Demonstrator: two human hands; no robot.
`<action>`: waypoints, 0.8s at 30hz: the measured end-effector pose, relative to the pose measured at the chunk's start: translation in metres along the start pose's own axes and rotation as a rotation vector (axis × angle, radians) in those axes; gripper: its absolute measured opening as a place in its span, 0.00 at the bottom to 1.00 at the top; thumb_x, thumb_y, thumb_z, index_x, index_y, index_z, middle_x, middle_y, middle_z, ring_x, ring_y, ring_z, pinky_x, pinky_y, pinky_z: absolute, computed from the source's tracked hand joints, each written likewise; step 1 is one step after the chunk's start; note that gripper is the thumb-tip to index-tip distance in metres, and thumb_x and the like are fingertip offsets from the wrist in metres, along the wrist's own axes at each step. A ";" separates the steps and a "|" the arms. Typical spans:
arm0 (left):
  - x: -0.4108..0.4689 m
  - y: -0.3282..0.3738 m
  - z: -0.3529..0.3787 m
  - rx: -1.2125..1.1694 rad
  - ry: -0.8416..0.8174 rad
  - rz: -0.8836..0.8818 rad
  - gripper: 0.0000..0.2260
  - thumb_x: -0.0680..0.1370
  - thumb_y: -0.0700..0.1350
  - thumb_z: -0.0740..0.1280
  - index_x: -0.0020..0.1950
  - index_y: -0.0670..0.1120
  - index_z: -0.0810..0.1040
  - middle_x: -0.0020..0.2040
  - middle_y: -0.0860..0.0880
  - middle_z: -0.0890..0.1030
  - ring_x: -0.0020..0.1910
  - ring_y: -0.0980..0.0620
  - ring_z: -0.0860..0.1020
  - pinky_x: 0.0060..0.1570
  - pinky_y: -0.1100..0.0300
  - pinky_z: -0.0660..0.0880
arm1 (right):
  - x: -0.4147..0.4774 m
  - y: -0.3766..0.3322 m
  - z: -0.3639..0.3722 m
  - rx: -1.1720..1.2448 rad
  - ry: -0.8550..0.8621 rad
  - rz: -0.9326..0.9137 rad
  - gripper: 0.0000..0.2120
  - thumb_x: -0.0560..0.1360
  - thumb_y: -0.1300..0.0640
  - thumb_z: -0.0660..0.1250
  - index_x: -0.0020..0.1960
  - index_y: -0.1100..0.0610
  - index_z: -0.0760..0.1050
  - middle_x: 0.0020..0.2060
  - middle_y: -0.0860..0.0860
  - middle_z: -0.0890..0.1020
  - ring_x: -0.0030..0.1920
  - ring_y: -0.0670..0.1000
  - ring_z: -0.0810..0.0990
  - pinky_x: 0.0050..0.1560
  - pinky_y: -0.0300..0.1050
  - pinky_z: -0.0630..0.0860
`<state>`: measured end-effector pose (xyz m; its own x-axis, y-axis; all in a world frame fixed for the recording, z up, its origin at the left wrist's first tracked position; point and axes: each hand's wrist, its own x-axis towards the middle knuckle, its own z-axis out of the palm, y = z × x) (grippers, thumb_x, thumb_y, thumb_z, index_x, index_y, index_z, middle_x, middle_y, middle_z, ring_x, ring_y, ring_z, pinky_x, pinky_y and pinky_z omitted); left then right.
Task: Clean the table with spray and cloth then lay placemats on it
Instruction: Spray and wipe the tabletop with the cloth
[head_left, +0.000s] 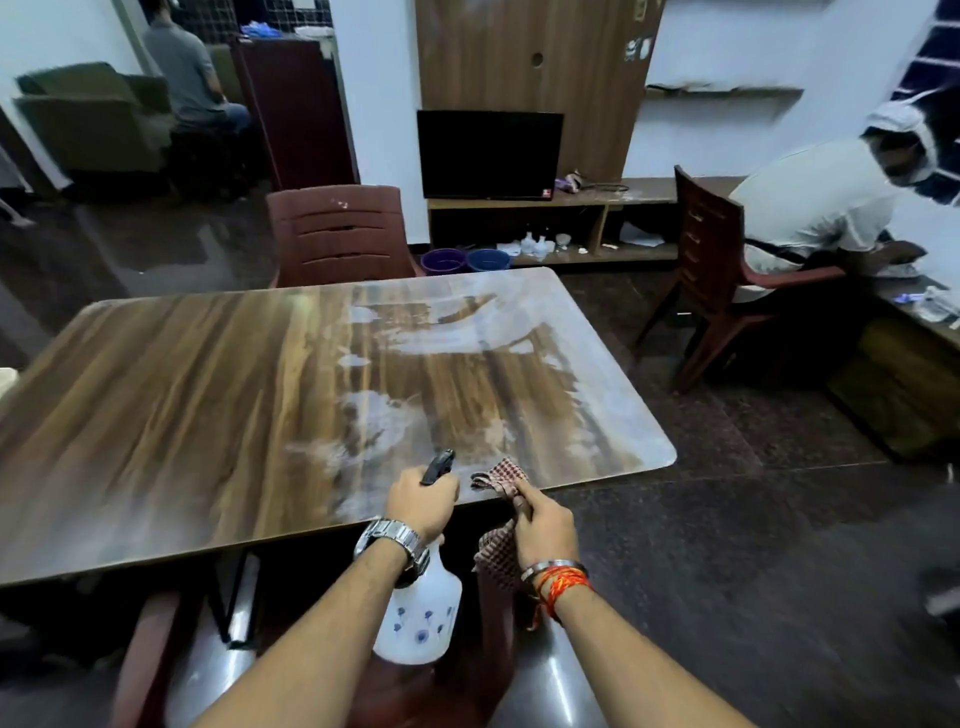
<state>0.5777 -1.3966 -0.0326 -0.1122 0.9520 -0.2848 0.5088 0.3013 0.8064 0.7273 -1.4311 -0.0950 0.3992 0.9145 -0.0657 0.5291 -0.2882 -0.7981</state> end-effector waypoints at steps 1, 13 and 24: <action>0.011 0.003 0.013 0.013 -0.015 -0.012 0.07 0.65 0.48 0.62 0.29 0.46 0.72 0.26 0.47 0.72 0.28 0.47 0.69 0.30 0.58 0.64 | 0.010 0.004 -0.007 -0.002 0.004 0.003 0.14 0.78 0.61 0.63 0.62 0.52 0.79 0.56 0.55 0.83 0.57 0.55 0.80 0.52 0.39 0.72; 0.075 0.038 0.065 0.017 0.054 -0.246 0.11 0.68 0.49 0.64 0.34 0.42 0.79 0.34 0.43 0.82 0.33 0.43 0.77 0.31 0.59 0.69 | 0.114 0.022 -0.032 -0.145 -0.108 -0.142 0.18 0.79 0.59 0.60 0.65 0.46 0.75 0.59 0.49 0.81 0.57 0.54 0.78 0.53 0.41 0.73; 0.057 0.036 0.068 -0.046 0.446 -0.539 0.12 0.66 0.52 0.61 0.29 0.44 0.69 0.28 0.46 0.73 0.26 0.46 0.69 0.27 0.60 0.62 | 0.199 0.046 0.011 -0.517 -0.551 -0.683 0.26 0.79 0.46 0.45 0.75 0.51 0.62 0.74 0.48 0.66 0.74 0.53 0.61 0.72 0.50 0.59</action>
<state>0.6476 -1.3352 -0.0552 -0.6829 0.5980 -0.4196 0.2481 0.7301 0.6367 0.8226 -1.2595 -0.1517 -0.4407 0.8954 -0.0639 0.8257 0.3765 -0.4200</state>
